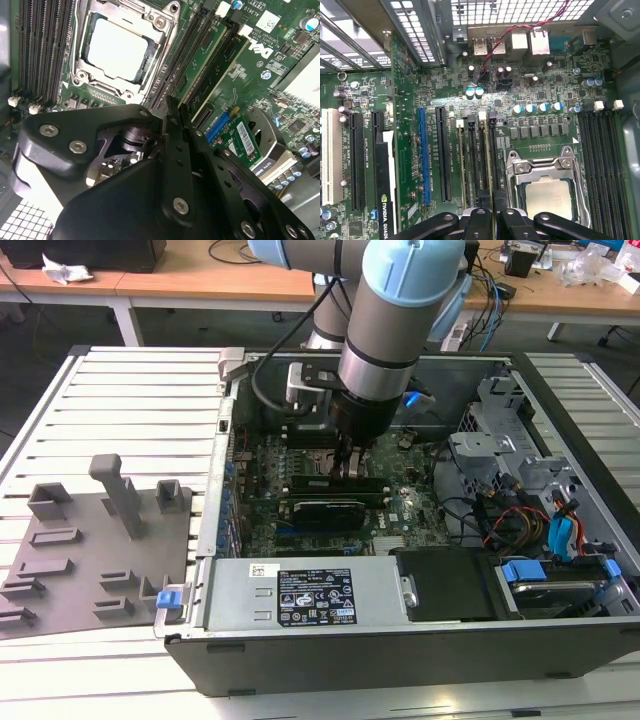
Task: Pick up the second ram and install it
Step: 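Press down the second ram until it locks into place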
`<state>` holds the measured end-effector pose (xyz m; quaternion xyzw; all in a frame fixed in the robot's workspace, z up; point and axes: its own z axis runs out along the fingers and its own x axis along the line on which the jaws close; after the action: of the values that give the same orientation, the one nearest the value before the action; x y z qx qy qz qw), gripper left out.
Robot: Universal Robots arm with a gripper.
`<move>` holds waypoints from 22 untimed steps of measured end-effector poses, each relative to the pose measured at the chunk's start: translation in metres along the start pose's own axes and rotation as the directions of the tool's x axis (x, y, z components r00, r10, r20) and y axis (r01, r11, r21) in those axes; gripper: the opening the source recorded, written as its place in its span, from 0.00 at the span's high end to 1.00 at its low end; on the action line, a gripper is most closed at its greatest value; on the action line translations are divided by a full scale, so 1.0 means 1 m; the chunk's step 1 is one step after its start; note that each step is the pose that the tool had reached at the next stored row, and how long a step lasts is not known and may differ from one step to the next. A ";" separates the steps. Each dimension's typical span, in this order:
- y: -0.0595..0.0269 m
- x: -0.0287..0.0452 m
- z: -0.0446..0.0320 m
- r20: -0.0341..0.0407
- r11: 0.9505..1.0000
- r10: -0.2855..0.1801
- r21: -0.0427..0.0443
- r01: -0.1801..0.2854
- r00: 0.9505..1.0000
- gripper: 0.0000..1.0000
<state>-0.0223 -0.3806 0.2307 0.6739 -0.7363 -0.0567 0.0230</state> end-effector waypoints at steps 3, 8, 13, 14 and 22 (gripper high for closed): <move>-0.0002 0.0002 0.0014 0.000 1.000 0.000 0.000 0.000 1.000 0.86; -0.0004 0.0002 0.0035 0.000 1.000 -0.001 0.000 0.001 1.000 0.86; -0.0005 0.0000 0.0046 -0.005 1.000 -0.001 0.001 0.001 1.000 0.86; -0.0005 -0.0009 0.0051 -0.005 1.000 -0.001 0.001 0.001 1.000 0.86; -0.0009 -0.0010 0.0074 -0.005 1.000 -0.003 0.001 0.003 1.000 0.86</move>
<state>-0.0221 -0.3793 0.2233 0.6750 -0.7354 -0.0546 0.0247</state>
